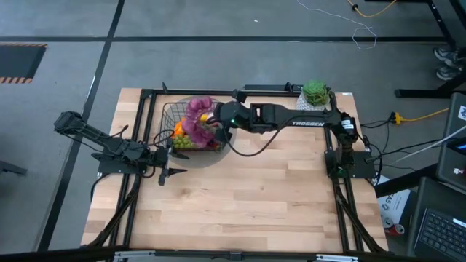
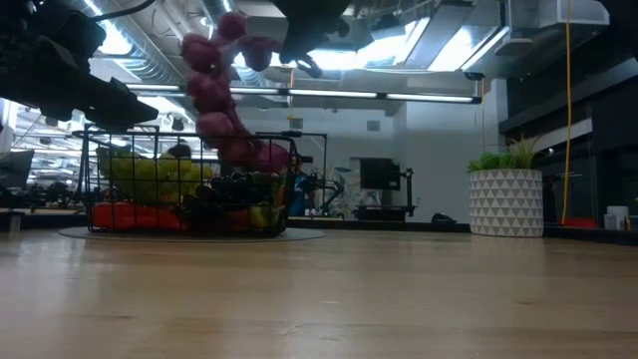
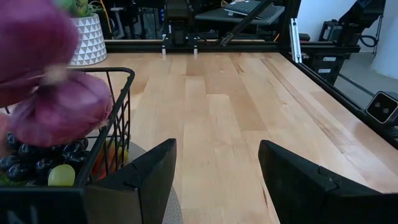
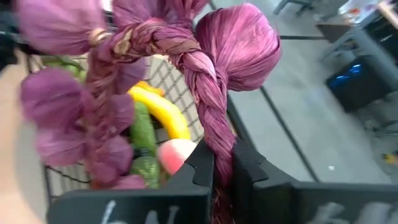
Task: Build produce basket
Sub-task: Put the purple garlic into the wire basket
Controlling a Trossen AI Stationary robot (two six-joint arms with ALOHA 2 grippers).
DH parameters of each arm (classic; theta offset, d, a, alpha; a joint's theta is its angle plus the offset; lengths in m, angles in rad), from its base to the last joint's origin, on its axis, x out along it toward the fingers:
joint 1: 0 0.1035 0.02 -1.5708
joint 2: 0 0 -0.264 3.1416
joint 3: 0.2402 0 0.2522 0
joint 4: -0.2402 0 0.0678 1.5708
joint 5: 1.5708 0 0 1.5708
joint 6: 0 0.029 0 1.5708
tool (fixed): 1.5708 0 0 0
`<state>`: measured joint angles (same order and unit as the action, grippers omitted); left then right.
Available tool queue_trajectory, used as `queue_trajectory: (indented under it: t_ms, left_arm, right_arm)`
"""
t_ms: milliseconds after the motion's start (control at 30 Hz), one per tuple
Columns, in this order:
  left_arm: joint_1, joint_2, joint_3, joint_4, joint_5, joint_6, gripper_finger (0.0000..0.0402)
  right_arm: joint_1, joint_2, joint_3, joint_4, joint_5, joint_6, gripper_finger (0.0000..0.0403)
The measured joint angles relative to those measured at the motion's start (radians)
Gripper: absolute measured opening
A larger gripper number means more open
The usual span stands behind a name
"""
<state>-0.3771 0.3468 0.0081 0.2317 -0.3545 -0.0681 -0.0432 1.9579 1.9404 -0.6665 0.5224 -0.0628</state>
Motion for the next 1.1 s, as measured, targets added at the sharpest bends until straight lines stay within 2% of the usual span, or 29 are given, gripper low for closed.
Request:
queue_trajectory:
  t_ms: [200, 400, 733, 1100]
  left_arm:
    - [0.0, 0.0, 0.0, 0.0, 0.0, 0.0, 0.0225]
    - [0.0, 0.0, 0.0, 0.0, 0.0, 0.0, 0.0225]
    - [0.0, 0.0, 0.0, 0.0, 0.0, 0.0, 0.0225]
    - [0.0, 0.0, 0.0, 0.0, 0.0, 0.0, 0.0225]
  right_arm:
    - [-0.001, 0.004, 0.0, -0.001, -0.098, 0.05, 0.0015]
    - [0.0, 0.057, 0.002, 0.01, -0.099, 0.063, 0.0015]
    - [-0.013, 0.174, 0.001, 0.17, -0.099, 0.046, 0.0015]
    - [-0.046, 0.234, 0.001, 0.169, -0.124, 0.031, 0.0022]
